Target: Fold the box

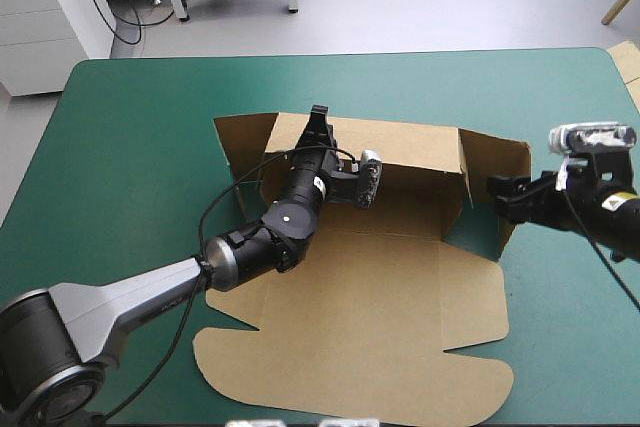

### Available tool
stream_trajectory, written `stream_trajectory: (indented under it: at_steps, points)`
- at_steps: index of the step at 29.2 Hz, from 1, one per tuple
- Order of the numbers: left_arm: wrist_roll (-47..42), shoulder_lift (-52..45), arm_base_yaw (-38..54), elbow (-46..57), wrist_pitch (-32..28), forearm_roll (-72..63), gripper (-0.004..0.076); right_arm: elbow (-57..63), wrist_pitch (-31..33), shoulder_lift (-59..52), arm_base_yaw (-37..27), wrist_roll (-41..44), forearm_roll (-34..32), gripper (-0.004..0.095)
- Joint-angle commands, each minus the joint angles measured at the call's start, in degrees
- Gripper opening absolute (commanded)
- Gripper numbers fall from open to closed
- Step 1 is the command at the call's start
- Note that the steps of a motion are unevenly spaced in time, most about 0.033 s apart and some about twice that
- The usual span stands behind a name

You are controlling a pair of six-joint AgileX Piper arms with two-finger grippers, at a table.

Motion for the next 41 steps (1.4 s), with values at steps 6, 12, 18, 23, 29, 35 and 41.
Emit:
stream_trajectory:
  at_steps: [6, 12, 18, 23, 29, 35, 41]
  points:
    - [-3.14, -2.08, -0.80, -1.11, -1.39, 1.17, -0.0008, -19.43, -1.21, 16.39, -0.42, 1.23, -0.92, 0.0668]
    - [-3.54, -2.08, -0.80, -1.11, -1.39, 1.17, -0.0008, -30.82, 0.01, 31.72, -0.42, 4.60, -4.35, 0.0668]
    - [-7.47, -2.08, -0.80, -1.11, -0.95, 1.17, -0.0008, -32.50, 3.62, 39.29, -0.42, 5.72, -4.25, 0.0668]
    - [-7.62, -2.08, -0.80, -1.11, 0.14, 1.17, -0.0008, -32.15, 6.51, 40.77, -0.42, 5.72, -4.11, 0.0668]
    - [-11.85, -2.08, -0.80, -1.11, 1.08, 0.89, -0.0008, -32.02, 10.14, 40.77, -0.42, 5.61, -4.11, 0.0668]
    - [-13.66, -2.08, -0.80, -1.11, 1.83, 0.35, -0.0008, -31.93, 15.00, 40.22, -0.42, 5.89, -4.11, 0.0668]
    - [-13.66, -2.08, -0.80, -1.11, 1.83, -1.73, -0.0008, -25.39, 14.09, 36.03, -0.42, 3.96, -3.77, 0.0668]
